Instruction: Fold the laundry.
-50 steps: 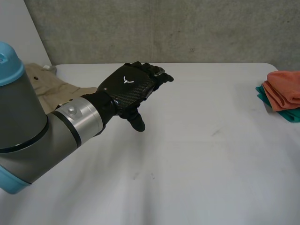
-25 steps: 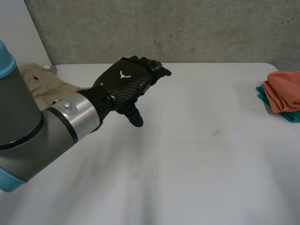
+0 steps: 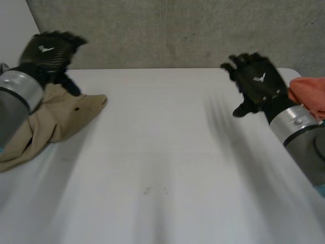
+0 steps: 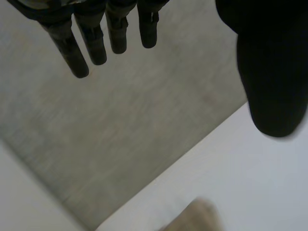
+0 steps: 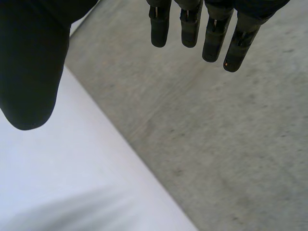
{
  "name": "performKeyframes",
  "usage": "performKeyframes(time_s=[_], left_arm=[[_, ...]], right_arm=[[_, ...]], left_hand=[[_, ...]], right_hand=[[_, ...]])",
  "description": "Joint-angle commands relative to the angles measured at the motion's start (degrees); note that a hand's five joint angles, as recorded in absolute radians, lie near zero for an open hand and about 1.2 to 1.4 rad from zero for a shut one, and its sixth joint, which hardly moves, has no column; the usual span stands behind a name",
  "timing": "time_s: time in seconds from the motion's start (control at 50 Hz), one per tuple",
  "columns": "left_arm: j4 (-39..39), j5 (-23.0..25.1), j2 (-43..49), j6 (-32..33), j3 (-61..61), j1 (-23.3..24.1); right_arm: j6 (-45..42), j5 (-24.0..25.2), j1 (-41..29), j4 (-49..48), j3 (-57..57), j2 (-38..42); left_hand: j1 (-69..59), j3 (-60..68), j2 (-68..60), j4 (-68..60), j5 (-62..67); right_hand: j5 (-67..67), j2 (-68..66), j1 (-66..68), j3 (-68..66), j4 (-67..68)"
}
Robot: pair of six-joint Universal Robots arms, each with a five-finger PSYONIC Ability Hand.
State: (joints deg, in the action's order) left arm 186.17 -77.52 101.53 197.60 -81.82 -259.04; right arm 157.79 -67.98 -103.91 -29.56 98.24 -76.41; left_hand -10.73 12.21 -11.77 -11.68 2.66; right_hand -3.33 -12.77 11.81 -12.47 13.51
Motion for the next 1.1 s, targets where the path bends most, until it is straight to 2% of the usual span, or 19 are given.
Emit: performKeyframes(time_s=[0.02, 0.14, 0.28, 0.34, 0.36, 0.38, 0.4, 0.48, 0.52, 0.58, 0.66, 0.68, 0.74, 0.76, 0.84, 0.94, 0.98, 1.08, 1.1], left_arm=[[1.9, 0.4, 15.8, 12.5, 5.9, -14.0], [1.9, 0.1, 28.3, 24.4, 12.2, -15.4], [2.4, -0.7, 34.8, 27.9, 15.0, -16.6], [3.6, -0.8, 35.8, 27.8, 15.1, -16.5], [4.0, -0.8, 35.9, 27.7, 15.1, -16.3], [5.0, -1.1, 35.8, 27.3, 15.0, -15.8], [5.6, -1.4, 35.5, 27.1, 14.9, -15.4], [9.5, -4.0, 32.9, 25.1, 13.1, -11.1], [12.0, -4.5, 27.4, 21.6, 10.3, -7.8], [14.9, -4.3, 22.2, 17.4, 7.0, -4.7], [16.5, -2.6, 16.0, 11.2, 2.3, 2.3], [16.5, 0.1, 14.3, 9.4, 0.9, 6.1], [16.2, 5.4, 12.9, 7.0, -1.4, 11.9], [15.4, 9.5, 12.4, 5.5, -3.3, 15.3], [12.2, 18.1, 12.0, 4.0, -8.2, 22.0], [7.7, 22.8, 12.1, 4.1, -10.5, 27.4], [5.9, 23.3, 12.0, 4.1, -10.8, 28.4], [0.6, 22.6, 8.8, 4.3, -10.7, 28.2], [0.3, 22.3, 7.8, 4.2, -10.7, 27.9]], right_arm=[[-5.8, -0.5, -0.8, 0.1, 4.7, 1.0], [-7.1, -0.7, -0.6, 0.2, 5.3, 2.8], [-7.1, -0.7, -0.7, 0.2, 6.0, 3.5], [-7.1, -0.7, -0.6, 0.2, 6.1, 3.9], [-7.2, -0.7, -0.6, 0.2, 6.1, 4.1], [-7.2, -0.7, -0.6, 0.2, 6.1, 4.2], [-7.2, -0.7, -0.5, 0.2, 6.0, 4.4], [-7.3, -0.8, -0.2, 0.2, 5.8, 4.5], [-7.2, -0.8, -0.1, 0.1, 5.7, 4.5], [-7.2, -1.1, -0.1, 0.1, 5.5, 4.4], [-7.1, -2.2, -0.1, 0.0, 4.9, 4.1], [-7.1, -2.8, -0.1, 0.0, 4.9, 4.0], [-7.0, -4.9, -0.1, 0.0, 4.2, 3.7], [-7.0, -5.3, -0.1, 0.1, 3.9, 3.7], [-7.0, -6.6, 0.0, 0.1, 3.5, 3.5], [-7.0, -6.8, 0.7, 0.1, 3.1, 3.2], [-6.9, -6.7, 1.2, 0.1, 3.1, 3.2], [-6.7, -6.4, 1.8, 0.1, 2.6, 3.2], [-6.7, -6.3, 1.7, 0.2, 2.3, 3.2]], left_hand=[[0.0, -1.5, 1.1, 1.0, -1.9], [-0.2, -1.3, 0.9, 0.8, -1.8], [-6.0, 4.5, -5.0, -5.1, 4.1], [-29.2, 27.7, -28.1, -28.2, 27.2], [-41.1, 39.6, -40.0, -40.1, 39.2], [-65.2, 63.7, -64.1, -64.2, 63.3], [-69.2, 67.8, -68.2, -68.3, 67.3], [-69.3, 67.8, -68.2, -68.3, 67.3], [-69.3, 67.8, -68.2, -68.3, 67.3], [-69.3, 67.8, -68.2, -68.3, 67.3], [-69.3, 67.8, -68.2, -68.3, 67.3], [-69.3, 67.8, -68.2, -68.3, 67.3], [-69.3, 67.8, -68.2, -68.3, 67.3], [-69.3, 67.8, -68.2, -68.3, 67.3], [-69.3, 67.8, -68.2, -68.3, 67.3], [-69.3, 67.8, -68.2, -68.3, 67.3], [-60.6, 59.1, -59.6, -59.7, 58.7], [-15.6, 14.1, -14.5, -14.6, 13.6], [-15.0, 13.5, -13.9, -14.0, 13.0]], right_hand=[[3.3, 2.8, -1.8, 2.5, -3.5], [3.3, 2.8, -1.8, 2.5, -3.5], [3.3, 2.8, -1.8, 2.5, -3.5], [3.3, 2.8, -1.8, 2.5, -3.5], [3.3, 2.8, -1.8, 2.5, -3.5], [3.3, 2.8, -1.8, 2.5, -3.5], [3.3, 2.8, -1.8, 2.5, -3.5], [3.3, 2.8, -1.8, 2.5, -3.5], [3.3, 2.8, -1.8, 2.5, -3.5], [3.3, 2.8, -1.8, 2.5, -3.5], [3.3, 2.8, -1.8, 2.5, -3.5], [3.3, 2.8, -1.8, 2.5, -3.5], [3.3, 2.8, -1.8, 2.5, -3.5], [3.3, 2.8, -1.8, 2.5, -3.5], [3.3, 2.8, -1.8, 2.5, -3.5], [3.3, 2.8, -1.8, 2.5, -3.5], [3.3, 2.8, -1.8, 2.5, -3.5], [3.3, 2.8, -1.8, 2.5, -3.5], [3.3, 2.8, -1.8, 2.5, -3.5]])
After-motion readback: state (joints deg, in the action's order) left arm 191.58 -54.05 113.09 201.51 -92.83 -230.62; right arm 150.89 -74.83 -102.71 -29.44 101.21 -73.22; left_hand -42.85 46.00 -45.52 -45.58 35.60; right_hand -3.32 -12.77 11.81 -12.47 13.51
